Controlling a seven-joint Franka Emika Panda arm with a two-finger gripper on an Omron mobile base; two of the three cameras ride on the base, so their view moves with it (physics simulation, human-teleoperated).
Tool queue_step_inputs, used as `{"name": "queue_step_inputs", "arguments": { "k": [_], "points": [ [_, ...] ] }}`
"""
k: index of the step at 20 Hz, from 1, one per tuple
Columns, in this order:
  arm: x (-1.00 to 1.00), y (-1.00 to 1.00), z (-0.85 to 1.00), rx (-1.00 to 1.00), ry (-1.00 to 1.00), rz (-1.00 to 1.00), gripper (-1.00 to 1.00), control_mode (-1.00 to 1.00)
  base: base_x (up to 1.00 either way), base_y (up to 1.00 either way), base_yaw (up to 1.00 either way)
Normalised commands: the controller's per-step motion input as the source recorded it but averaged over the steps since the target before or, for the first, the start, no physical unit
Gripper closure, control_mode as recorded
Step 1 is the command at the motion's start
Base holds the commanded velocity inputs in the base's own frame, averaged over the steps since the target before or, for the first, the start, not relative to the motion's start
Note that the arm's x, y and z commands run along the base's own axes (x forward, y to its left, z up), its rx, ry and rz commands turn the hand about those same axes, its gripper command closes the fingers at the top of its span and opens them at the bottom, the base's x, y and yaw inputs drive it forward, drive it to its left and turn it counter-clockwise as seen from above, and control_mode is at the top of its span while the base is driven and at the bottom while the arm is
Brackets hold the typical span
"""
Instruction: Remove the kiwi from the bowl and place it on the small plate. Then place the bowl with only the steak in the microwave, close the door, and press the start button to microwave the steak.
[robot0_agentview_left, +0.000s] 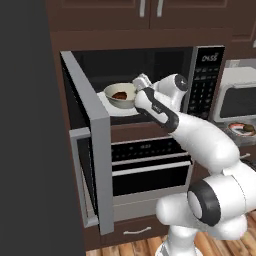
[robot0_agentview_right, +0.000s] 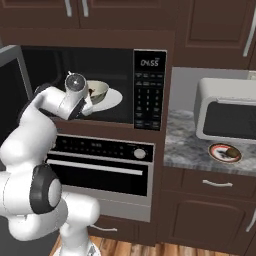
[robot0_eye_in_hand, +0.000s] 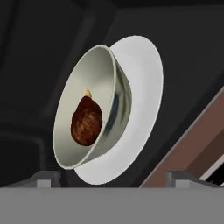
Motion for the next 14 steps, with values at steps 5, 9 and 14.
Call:
{"name": "queue_step_inputs", "arguments": {
  "k": [5, 9, 14],
  "points": [
    [-0.41, -0.06, 0.06, -0.02, -0.08, 0.0, -1.0, -1.0, 0.0, 0.0, 0.0],
    [-0.94, -0.28, 0.5, -0.06, -0.25, 0.02, -1.0, -1.0, 0.0, 0.0, 0.0],
    [-1.0, -0.03, 0.99, -0.17, -0.37, 0.08, -1.0, -1.0, 0.0, 0.0, 0.0]
  ]
}}
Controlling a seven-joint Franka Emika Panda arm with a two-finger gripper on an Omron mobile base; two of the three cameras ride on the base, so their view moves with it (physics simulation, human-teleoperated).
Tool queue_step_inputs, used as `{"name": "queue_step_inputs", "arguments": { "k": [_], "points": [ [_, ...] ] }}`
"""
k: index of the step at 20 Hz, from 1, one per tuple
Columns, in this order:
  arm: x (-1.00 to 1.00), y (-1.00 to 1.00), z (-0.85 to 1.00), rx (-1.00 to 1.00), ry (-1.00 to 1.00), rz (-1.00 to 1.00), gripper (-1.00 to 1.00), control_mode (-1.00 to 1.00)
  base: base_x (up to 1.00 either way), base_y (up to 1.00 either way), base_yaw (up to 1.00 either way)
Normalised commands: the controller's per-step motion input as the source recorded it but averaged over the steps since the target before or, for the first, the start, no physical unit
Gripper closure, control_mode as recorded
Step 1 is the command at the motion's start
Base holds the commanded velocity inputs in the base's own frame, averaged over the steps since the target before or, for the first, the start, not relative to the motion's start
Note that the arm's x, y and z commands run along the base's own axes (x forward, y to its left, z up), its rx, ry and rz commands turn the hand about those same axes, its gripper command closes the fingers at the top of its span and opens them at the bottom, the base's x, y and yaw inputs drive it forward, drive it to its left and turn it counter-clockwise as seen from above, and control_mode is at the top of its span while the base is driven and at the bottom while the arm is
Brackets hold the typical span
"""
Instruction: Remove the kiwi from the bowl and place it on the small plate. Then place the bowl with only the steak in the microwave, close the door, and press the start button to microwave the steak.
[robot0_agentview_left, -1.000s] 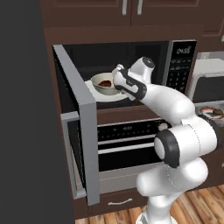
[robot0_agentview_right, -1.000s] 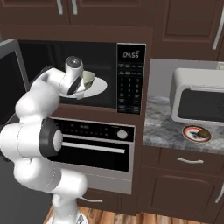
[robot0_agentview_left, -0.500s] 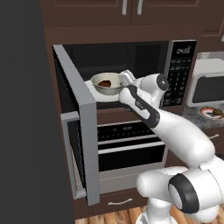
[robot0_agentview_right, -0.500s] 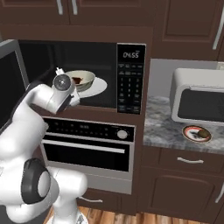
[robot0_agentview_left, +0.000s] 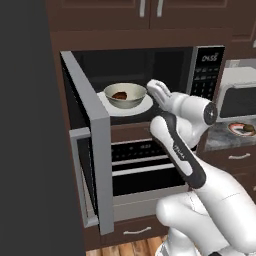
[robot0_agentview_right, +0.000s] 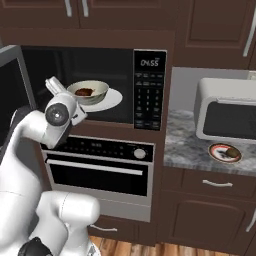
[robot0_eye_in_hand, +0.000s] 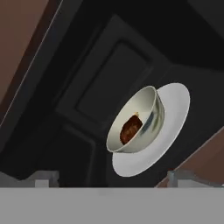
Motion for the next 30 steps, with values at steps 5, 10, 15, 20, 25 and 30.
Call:
{"name": "queue_step_inputs", "arguments": {
  "k": [5, 10, 15, 20, 25, 30],
  "points": [
    [-1.0, 0.0, 0.89, -0.27, -0.17, 0.07, -1.0, -1.0, 0.0, 0.0, 0.0],
    [-1.0, 0.0, 0.74, -0.26, -0.02, 0.04, -1.0, -1.0, 0.0, 0.0, 0.0],
    [-1.0, 0.01, 0.29, -0.32, 0.03, 0.08, -1.0, -1.0, 0.0, 0.0, 0.0],
    [-1.0, 0.04, -0.07, -0.35, 0.03, 0.1, -1.0, -1.0, 0.0, 0.0, 0.0],
    [-1.0, 0.03, -0.12, -0.29, 0.0, 0.05, -1.0, -1.0, 0.0, 0.0, 0.0],
    [-1.0, 0.16, -0.1, -0.34, -0.01, 0.05, -1.0, -1.0, 0.0, 0.0, 0.0]
  ]
}}
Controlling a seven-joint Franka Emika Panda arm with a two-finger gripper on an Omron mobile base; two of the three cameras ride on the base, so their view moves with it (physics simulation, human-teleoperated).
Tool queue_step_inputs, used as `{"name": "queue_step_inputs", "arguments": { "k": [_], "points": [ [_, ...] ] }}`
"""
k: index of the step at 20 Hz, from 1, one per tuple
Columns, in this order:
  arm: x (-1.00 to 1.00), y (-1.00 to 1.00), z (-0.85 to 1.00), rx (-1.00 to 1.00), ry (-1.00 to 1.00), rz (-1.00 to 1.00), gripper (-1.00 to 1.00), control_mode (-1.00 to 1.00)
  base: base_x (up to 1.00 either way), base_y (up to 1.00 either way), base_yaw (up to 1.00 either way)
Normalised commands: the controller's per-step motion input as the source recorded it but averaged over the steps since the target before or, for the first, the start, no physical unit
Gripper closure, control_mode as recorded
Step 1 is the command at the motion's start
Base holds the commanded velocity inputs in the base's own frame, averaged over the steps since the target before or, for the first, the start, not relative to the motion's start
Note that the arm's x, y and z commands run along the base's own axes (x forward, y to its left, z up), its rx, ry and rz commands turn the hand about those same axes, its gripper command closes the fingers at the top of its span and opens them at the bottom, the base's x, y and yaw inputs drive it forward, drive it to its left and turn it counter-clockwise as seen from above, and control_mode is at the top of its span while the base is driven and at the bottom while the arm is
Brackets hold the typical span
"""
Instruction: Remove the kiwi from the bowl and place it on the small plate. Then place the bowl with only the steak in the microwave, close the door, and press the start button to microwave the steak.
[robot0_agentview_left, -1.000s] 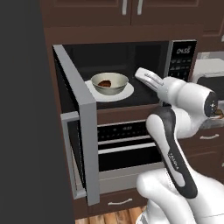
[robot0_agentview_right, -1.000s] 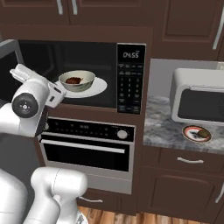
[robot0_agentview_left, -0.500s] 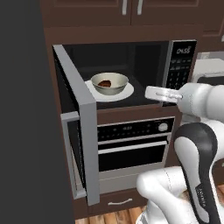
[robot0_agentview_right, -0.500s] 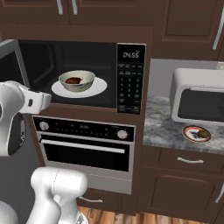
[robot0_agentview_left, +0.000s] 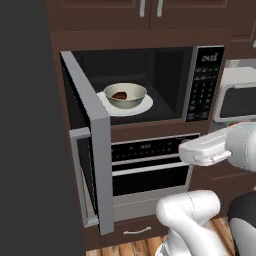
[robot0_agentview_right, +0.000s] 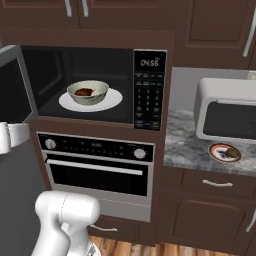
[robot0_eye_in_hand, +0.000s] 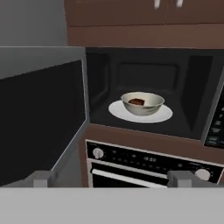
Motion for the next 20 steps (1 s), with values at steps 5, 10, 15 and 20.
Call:
{"name": "queue_step_inputs", "arguments": {
  "k": [5, 10, 15, 20],
  "points": [
    [-1.0, 0.38, -0.01, -0.49, 0.0, 0.1, -1.0, -1.0, 0.0, 0.0, 0.0],
    [-1.0, 0.78, -0.06, -0.51, -0.03, 0.14, -1.0, -1.0, 0.0, 0.0, 0.0],
    [-0.91, 0.78, -0.3, -0.38, -0.08, 0.17, -1.0, -1.0, 0.0, 0.0, 0.0],
    [0.08, 1.0, -0.24, -0.32, 0.03, 0.23, -1.0, -1.0, 0.0, 0.0, 0.0]
  ]
}}
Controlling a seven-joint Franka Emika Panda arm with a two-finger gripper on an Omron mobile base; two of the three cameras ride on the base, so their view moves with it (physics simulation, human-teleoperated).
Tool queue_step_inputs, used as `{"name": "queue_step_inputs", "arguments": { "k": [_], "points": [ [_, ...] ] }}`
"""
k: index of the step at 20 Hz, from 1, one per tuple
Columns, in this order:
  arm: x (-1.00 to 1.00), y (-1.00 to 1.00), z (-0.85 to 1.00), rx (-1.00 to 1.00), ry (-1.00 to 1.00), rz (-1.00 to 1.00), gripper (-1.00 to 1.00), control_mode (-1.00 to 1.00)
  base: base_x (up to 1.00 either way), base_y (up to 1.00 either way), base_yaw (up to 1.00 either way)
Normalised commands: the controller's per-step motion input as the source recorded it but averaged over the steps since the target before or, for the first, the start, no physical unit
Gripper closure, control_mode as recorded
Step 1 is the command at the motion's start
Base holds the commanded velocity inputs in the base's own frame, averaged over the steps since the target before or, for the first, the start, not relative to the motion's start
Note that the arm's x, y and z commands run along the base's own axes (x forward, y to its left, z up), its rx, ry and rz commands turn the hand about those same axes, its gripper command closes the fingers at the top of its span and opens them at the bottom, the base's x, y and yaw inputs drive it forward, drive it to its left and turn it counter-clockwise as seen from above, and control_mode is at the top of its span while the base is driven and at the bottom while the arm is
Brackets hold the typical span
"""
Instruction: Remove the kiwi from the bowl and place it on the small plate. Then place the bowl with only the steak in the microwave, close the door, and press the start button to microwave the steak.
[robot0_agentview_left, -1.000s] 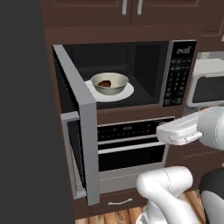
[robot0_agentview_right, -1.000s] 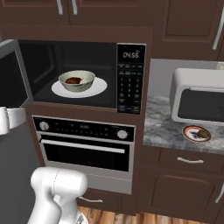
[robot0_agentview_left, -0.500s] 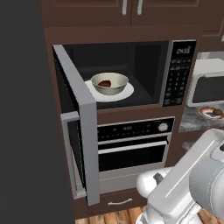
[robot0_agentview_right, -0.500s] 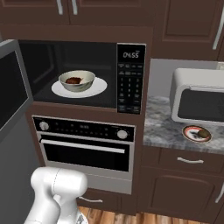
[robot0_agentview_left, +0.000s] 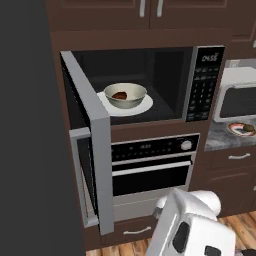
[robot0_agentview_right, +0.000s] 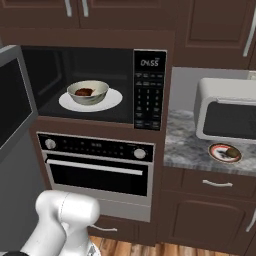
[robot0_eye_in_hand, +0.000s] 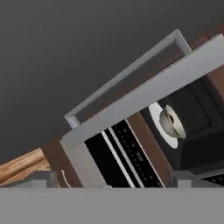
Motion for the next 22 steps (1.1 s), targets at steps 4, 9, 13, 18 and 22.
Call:
{"name": "queue_step_inputs", "arguments": {
  "k": [4, 9, 13, 18, 22],
  "points": [
    [0.62, 1.0, -0.23, -0.24, 0.1, 0.25, -1.0, -1.0, 0.0, 0.0, 0.0],
    [0.85, 0.92, -0.44, -0.15, 0.01, 0.27, -1.0, -1.0, 0.0, 0.0, 0.0],
    [0.99, 0.71, -0.59, -0.16, 0.0, 0.2, -1.0, -1.0, 0.0, 0.0, 0.0],
    [1.0, 0.32, -0.64, -0.15, 0.0, 0.18, -1.0, -1.0, 0.0, 0.0, 0.0],
    [1.0, 0.16, -0.54, -0.14, 0.0, 0.17, -1.0, -1.0, 0.0, 0.0, 0.0]
  ]
}}
